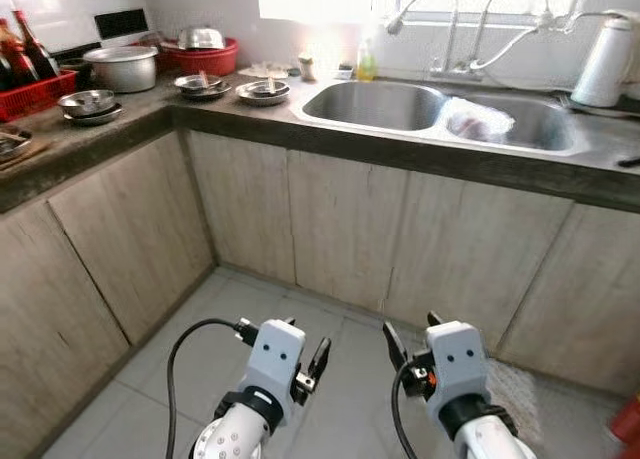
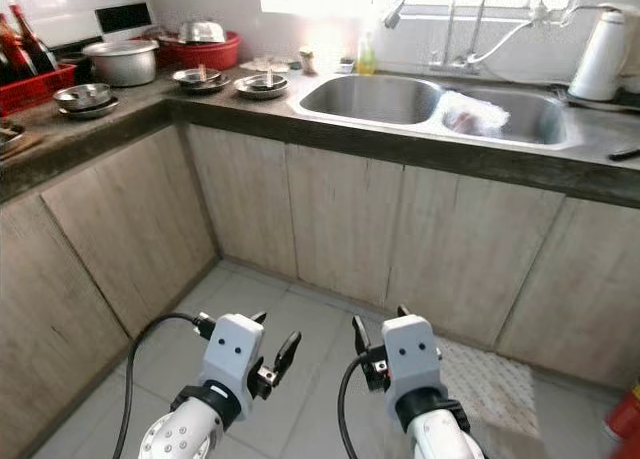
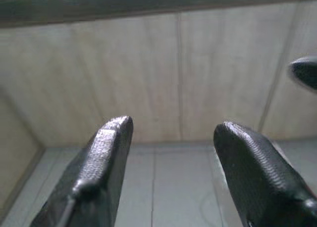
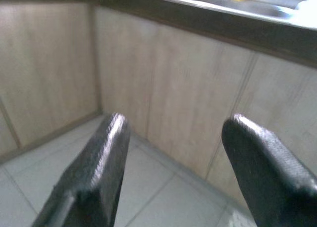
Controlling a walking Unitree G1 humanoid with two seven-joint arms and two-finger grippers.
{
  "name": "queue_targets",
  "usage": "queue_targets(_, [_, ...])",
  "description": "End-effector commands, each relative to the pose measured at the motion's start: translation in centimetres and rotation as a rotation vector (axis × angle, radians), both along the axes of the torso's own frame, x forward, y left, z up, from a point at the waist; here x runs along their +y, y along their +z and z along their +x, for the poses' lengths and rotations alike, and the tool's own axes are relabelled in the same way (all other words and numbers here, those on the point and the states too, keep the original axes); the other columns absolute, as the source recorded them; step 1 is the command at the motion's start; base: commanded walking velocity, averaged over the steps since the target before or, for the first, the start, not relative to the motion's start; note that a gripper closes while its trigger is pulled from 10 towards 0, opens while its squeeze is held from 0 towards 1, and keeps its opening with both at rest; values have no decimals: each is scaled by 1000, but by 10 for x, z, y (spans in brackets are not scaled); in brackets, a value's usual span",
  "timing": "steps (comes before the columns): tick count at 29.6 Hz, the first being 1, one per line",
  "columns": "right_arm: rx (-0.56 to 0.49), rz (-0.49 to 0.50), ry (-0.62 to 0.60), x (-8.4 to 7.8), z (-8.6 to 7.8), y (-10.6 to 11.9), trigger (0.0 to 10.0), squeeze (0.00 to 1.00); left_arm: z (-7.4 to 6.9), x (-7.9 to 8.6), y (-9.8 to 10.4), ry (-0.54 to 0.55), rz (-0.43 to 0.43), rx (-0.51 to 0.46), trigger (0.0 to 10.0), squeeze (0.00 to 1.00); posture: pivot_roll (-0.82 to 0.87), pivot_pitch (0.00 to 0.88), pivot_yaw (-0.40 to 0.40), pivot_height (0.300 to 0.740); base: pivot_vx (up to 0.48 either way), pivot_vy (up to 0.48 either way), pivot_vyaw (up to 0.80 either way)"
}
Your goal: Kitchen organization
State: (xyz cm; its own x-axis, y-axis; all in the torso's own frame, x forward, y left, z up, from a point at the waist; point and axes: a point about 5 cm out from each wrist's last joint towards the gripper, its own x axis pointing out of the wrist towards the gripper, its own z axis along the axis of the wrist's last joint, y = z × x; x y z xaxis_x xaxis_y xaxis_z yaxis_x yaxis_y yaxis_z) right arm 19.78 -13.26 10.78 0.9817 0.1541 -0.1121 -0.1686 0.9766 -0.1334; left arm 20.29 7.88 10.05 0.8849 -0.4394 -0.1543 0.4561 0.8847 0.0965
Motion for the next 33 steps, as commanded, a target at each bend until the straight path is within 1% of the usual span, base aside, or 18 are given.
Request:
queue_targets(1, [-14, 21, 14, 7, 2, 4, 10000, 0, 2, 8, 0, 19, 20, -1, 10000, 0, 26, 3, -7, 740, 386, 0, 800])
queue_targets(10, [-13, 22, 6, 6, 4, 3, 10000, 0, 3, 8, 0, 20, 20, -1, 10000, 0, 28, 2, -8, 740, 387, 0, 800])
queue_targets(19, [-15, 39, -21, 4, 8, 4, 10000, 0, 2, 8, 0, 21, 19, -1, 10000, 0, 34, 0, -9, 740, 390, 0, 0])
queue_targets(33, [-24, 42, -9, 6, 10, 4, 10000, 0, 1, 6, -2, 15, 17, 3, 10000, 0, 32, 0, -10, 740, 422, 0, 0])
